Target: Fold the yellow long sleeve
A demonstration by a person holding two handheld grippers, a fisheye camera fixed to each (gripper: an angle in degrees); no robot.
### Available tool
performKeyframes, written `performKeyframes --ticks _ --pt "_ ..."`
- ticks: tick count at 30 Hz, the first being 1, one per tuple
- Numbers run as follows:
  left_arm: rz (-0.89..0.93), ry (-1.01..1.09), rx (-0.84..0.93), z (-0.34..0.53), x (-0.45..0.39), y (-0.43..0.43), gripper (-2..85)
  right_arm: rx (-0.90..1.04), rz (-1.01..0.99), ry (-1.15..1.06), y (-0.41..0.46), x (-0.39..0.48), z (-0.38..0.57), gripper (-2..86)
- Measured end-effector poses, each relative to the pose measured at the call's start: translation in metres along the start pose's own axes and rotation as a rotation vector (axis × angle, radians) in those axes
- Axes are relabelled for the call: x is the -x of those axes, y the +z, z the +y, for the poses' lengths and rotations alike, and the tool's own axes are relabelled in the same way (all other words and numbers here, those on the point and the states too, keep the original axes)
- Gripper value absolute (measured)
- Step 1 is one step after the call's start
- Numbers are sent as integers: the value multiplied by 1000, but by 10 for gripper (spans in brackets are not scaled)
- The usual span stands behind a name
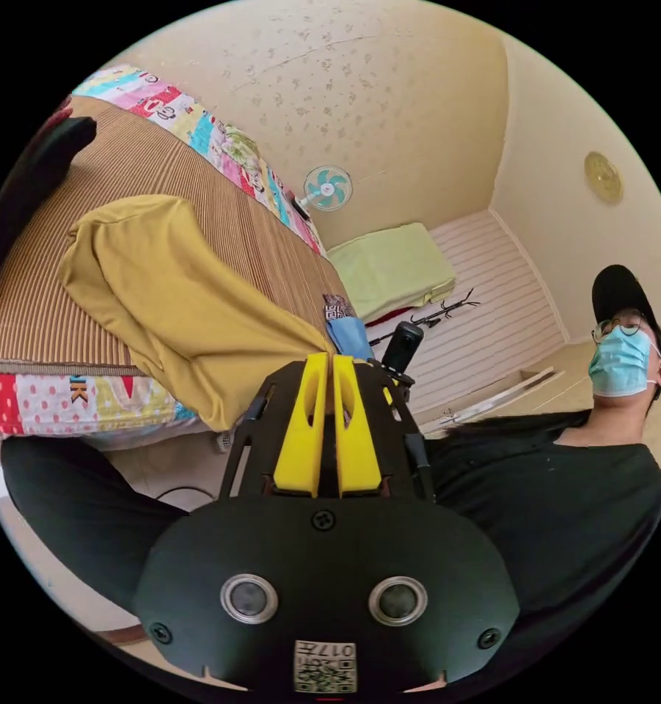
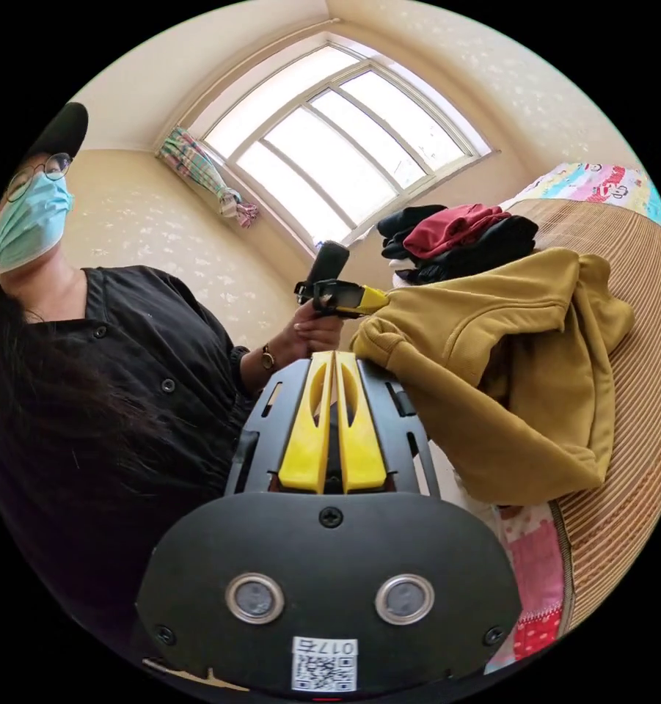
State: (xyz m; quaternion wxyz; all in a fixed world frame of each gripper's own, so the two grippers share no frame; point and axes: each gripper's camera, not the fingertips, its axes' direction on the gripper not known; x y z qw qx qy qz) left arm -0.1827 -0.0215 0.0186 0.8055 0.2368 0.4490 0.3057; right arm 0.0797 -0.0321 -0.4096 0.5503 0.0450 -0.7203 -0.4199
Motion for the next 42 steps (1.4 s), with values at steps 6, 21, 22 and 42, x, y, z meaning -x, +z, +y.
performKeyframes --ticks 6,21,22,42 --pt "-71 -26 -58 -3 1 -12 -9 -177 130 218 -34 -54 7 119" --pt "-58 -56 43 -40 17 19 -3 213 115 90 21 -89 -34 130" --pt "-56 -90 17 -39 22 18 1 242 103 100 33 -92 -27 66" --pt "-88 -375 19 16 5 73 59 162 -20 5 93 -22 -21 39"
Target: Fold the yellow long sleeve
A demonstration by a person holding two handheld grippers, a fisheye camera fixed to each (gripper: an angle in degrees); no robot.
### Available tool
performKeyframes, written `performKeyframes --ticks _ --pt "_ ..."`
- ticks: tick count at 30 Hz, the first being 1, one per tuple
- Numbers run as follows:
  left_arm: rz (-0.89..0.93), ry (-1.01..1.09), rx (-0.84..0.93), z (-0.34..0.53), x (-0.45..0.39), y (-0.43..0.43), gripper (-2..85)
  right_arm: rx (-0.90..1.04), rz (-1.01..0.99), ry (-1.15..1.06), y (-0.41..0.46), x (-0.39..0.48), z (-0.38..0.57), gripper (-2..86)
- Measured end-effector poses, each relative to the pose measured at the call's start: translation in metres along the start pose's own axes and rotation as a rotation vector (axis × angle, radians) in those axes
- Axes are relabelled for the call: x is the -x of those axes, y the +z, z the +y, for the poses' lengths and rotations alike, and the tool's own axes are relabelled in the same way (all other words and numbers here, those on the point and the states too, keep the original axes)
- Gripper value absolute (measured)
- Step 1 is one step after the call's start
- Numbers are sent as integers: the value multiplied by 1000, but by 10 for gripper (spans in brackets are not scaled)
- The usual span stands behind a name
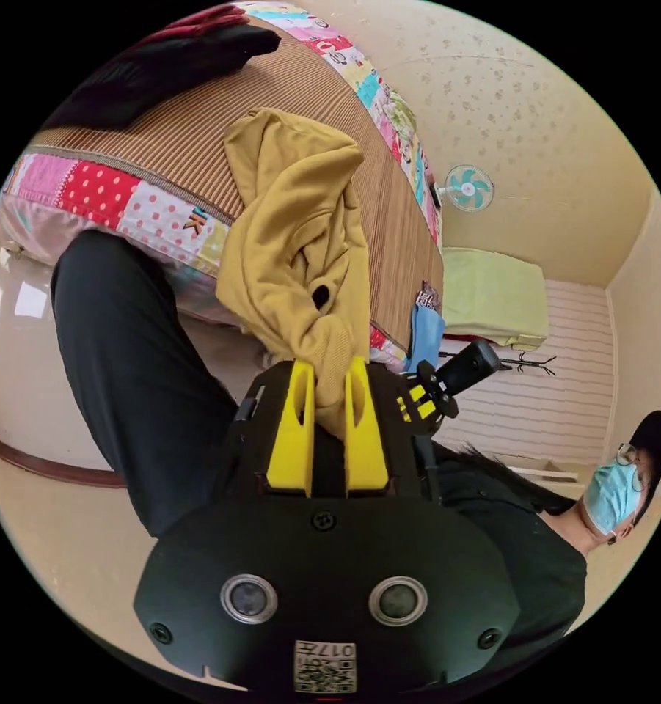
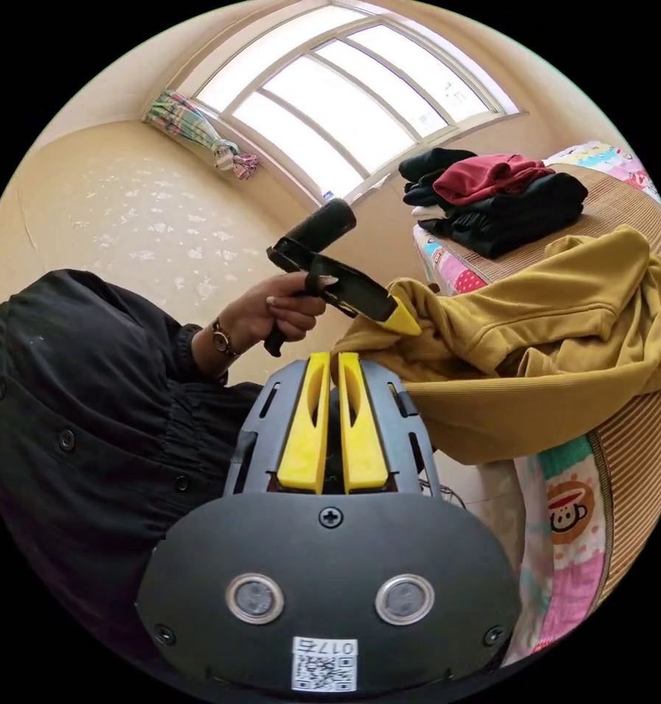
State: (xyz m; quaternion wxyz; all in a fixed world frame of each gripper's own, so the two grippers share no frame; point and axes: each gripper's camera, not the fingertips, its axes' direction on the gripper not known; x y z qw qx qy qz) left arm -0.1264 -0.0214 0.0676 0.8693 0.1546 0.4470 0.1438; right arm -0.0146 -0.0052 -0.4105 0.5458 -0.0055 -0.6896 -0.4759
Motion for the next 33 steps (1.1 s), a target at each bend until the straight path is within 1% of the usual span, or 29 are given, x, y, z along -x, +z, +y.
performKeyframes --ticks 1,2,3,4,5,7,8,9,10,11,12,13,14,15,16,17,18,19,20,21,22,24,26,27,28,29,31,32,33 --pt "75 149 -40 1 -26 -15 52 -71 -4 -15 -18 7 8 44" --pt "90 241 -54 2 -44 -24 52 -195 -28 -60 -44 18 20 48" --pt "95 445 -72 8 -85 -40 51 -268 -45 -89 -60 23 27 49" --pt "85 623 -106 18 -125 -59 51 -390 -78 -153 -91 32 41 45" --pt "89 703 -131 24 -142 -69 51 -471 -96 -221 -120 39 53 36" --pt "190 967 -214 42 -194 -112 51 -555 -29 -238 -161 46 66 27" --pt "242 1013 -235 44 -201 -123 51 -591 66 -236 -184 51 72 27" --pt "363 1079 -271 45 -211 -144 51 -600 124 -235 -194 54 74 27" --pt "482 1125 -297 43 -217 -161 51 -604 261 -244 -207 60 76 33" --pt "535 1145 -303 41 -220 -168 51 -584 399 -253 -211 63 73 46" --pt "619 1182 -306 39 -226 -178 51 -569 457 -248 -211 63 69 57" --pt "670 1203 -301 37 -233 -182 51 -535 534 -225 -205 60 59 89" --pt "688 1212 -292 37 -237 -182 51 -495 557 -207 -194 55 45 131" --pt "718 1228 -263 38 -247 -179 51 -475 544 -194 -186 51 36 138" --pt "740 1222 -230 40 -255 -172 51 -425 461 -173 -168 43 18 153" --pt "750 1216 -212 41 -259 -169 51 -343 311 -191 -147 40 -1 148" --pt "770 1204 -174 44 -266 -163 52 -295 236 -207 -135 40 -10 145" --pt "775 1196 -154 50 -272 -161 52 -202 124 -244 -112 42 -24 113" --pt "772 1194 -150 54 -274 -162 53 -130 71 -267 -96 47 -33 83" --pt "762 1188 -149 61 -277 -167 53 -117 66 -275 -92 51 -35 69" --pt "754 1188 -157 71 -279 -176 53 -156 111 -274 -97 61 -34 52" --pt "739 1206 -185 88 -281 -196 53 -245 278 -265 -124 81 -26 41" --pt "668 1225 -208 104 -284 -216 53 -403 575 -193 -181 113 -16 34" --pt "579 1214 -230 113 -284 -226 52 -453 645 -179 -197 124 -13 33" --pt "476 1184 -266 122 -281 -235 51 -566 770 -157 -230 149 -4 31" --pt "423 1161 -286 126 -279 -238 51 -684 857 -156 -259 178 9 30" --pt "244 1095 -386 144 -267 -239 51 -839 919 -213 -290 227 30 27" --pt "214 1100 -405 149 -265 -235 51 -916 951 -267 -300 259 40 25" --pt "166 1149 -429 161 -266 -222 50 -942 978 -291 -302 275 43 25"
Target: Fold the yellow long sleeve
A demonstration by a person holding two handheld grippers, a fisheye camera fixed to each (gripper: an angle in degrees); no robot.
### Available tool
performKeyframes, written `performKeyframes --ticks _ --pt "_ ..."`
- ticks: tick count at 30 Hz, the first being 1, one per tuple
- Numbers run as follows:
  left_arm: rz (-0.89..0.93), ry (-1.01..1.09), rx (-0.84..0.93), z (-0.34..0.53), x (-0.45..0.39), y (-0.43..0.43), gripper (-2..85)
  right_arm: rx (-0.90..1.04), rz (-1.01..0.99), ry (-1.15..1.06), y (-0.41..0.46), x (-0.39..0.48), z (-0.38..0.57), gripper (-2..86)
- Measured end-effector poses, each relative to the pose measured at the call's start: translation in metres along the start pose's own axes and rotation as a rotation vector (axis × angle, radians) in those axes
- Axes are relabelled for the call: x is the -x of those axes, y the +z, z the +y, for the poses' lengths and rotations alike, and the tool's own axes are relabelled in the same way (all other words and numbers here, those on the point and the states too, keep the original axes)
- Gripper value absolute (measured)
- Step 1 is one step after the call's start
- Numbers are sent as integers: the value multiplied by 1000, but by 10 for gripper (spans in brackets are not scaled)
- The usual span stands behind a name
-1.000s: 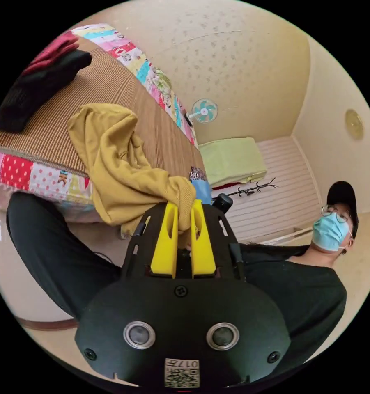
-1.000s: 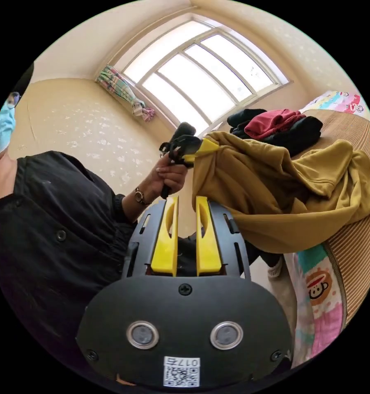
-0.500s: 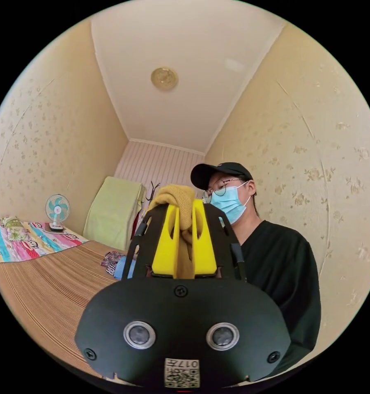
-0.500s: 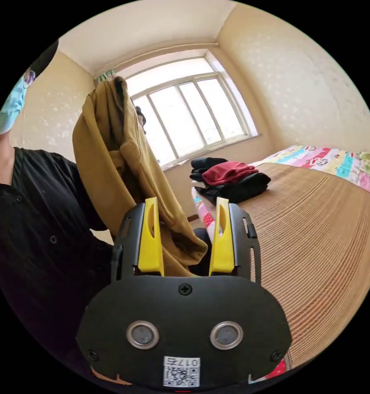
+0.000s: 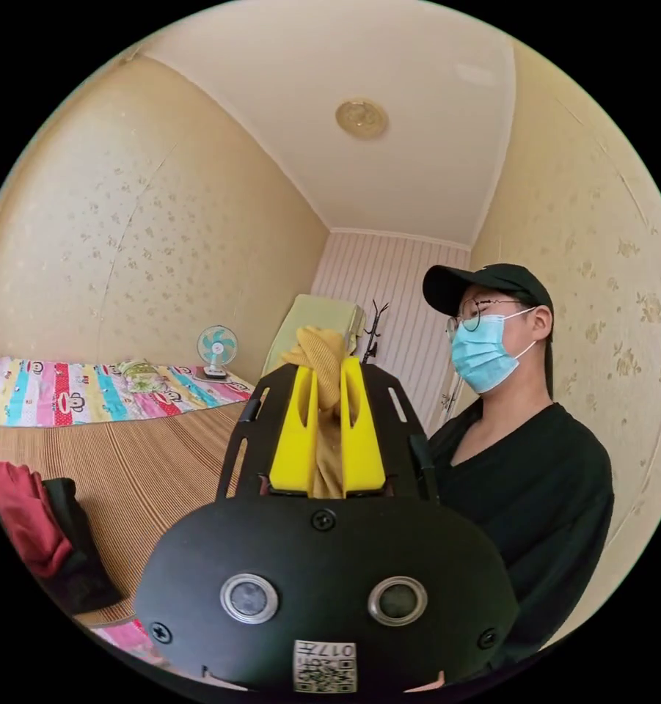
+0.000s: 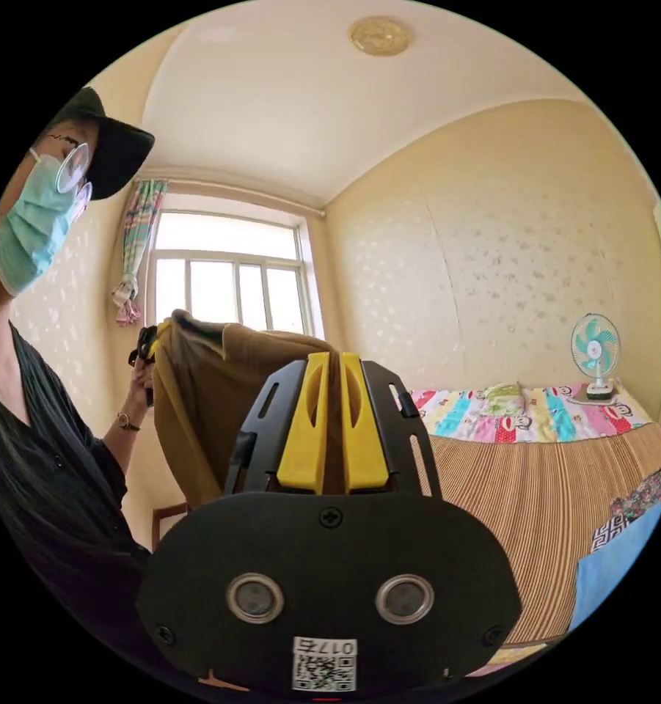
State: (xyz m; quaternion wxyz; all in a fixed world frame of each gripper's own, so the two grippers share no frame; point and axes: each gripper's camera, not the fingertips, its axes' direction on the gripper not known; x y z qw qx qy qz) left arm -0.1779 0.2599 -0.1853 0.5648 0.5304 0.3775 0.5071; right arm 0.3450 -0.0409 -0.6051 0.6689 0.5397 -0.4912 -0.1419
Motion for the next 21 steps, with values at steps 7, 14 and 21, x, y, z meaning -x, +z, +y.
performKeyframes --ticks 7,14,21 --pt "-39 28 -266 -25 -21 11 48 -280 235 -279 -63 78 -99 17" --pt "-203 -82 -106 -99 93 80 49 -46 428 -290 13 35 -176 17" --pt "-435 -485 372 -66 432 293 68 506 557 65 267 -258 -121 28"
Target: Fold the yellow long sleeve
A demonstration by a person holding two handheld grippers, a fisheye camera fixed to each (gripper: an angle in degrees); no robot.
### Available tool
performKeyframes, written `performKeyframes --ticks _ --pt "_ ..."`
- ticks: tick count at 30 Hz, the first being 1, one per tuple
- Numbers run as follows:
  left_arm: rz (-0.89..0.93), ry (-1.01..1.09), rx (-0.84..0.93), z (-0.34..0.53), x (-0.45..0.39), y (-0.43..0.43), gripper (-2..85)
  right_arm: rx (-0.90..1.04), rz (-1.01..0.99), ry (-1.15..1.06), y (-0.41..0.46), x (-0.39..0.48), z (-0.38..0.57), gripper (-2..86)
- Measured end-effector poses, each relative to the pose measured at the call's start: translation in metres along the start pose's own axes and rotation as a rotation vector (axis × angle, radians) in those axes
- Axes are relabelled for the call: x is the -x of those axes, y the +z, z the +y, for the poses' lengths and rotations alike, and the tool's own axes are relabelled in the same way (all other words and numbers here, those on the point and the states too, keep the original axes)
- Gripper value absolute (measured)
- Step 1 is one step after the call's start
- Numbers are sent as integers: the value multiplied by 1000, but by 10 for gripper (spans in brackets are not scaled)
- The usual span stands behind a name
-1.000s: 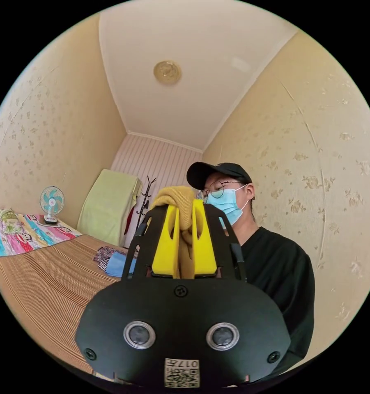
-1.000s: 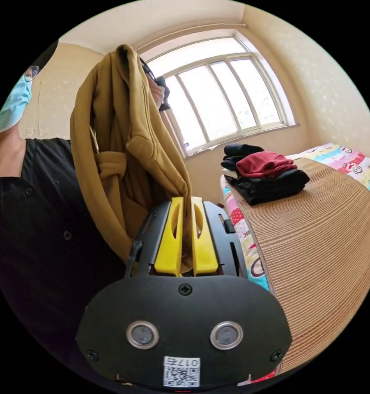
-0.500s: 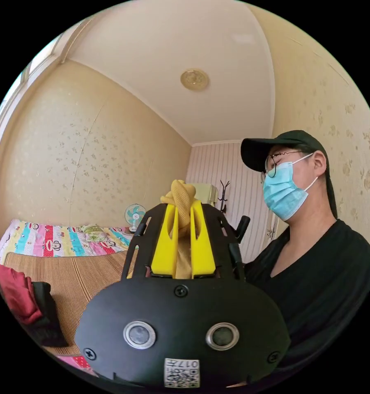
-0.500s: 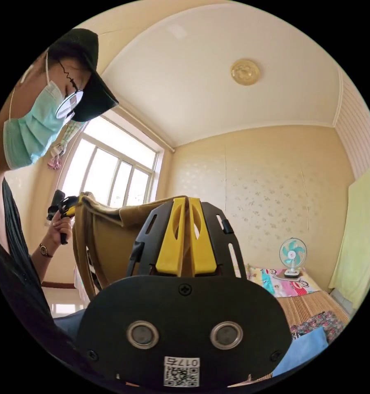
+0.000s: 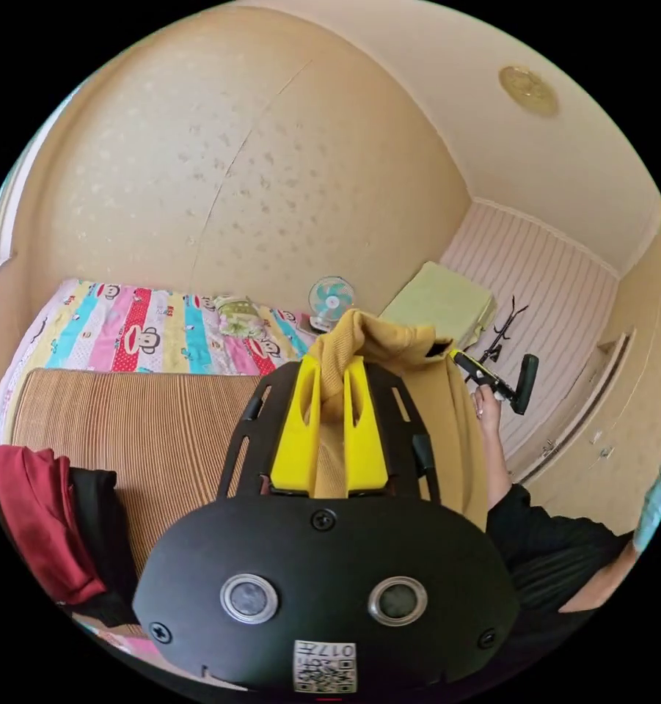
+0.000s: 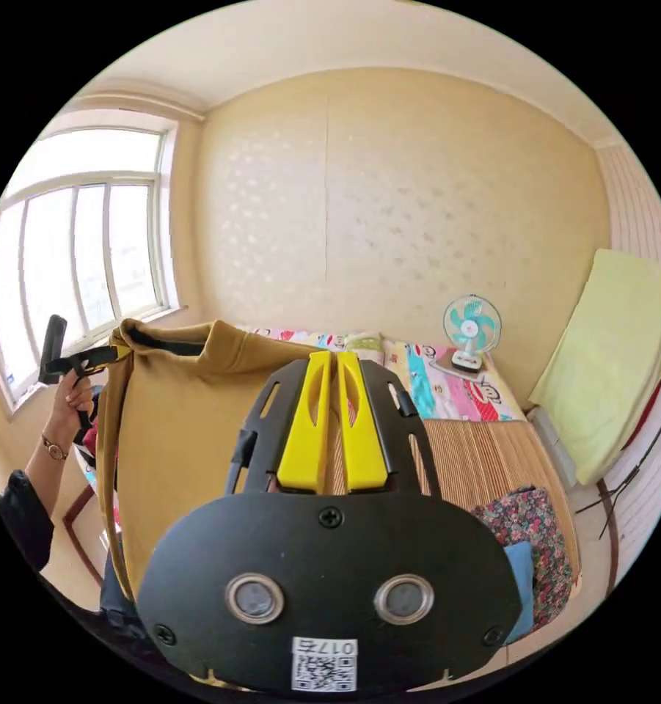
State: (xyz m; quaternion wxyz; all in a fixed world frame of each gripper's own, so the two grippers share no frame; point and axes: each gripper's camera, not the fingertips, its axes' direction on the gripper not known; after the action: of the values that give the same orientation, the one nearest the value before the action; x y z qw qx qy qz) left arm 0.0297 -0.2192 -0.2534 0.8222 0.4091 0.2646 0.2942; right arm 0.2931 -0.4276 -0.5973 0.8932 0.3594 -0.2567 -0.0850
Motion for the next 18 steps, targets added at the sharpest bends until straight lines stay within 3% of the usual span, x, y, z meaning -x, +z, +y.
performKeyframes --ticks 2,6,8,13,15,18 --pt "-114 -130 145 1 54 61 84 274 -31 115 119 -42 26 43" --pt "-137 -107 262 95 118 120 101 352 -176 154 170 -61 134 81" --pt "-134 -124 375 155 138 142 124 515 -212 203 196 -63 238 106" --pt "-101 -205 506 308 160 155 134 671 -171 379 184 -42 428 116" --pt "-104 -172 451 326 153 140 116 607 -130 335 159 -25 450 91" --pt "-66 -148 573 310 163 121 54 715 -88 196 147 -21 433 50"
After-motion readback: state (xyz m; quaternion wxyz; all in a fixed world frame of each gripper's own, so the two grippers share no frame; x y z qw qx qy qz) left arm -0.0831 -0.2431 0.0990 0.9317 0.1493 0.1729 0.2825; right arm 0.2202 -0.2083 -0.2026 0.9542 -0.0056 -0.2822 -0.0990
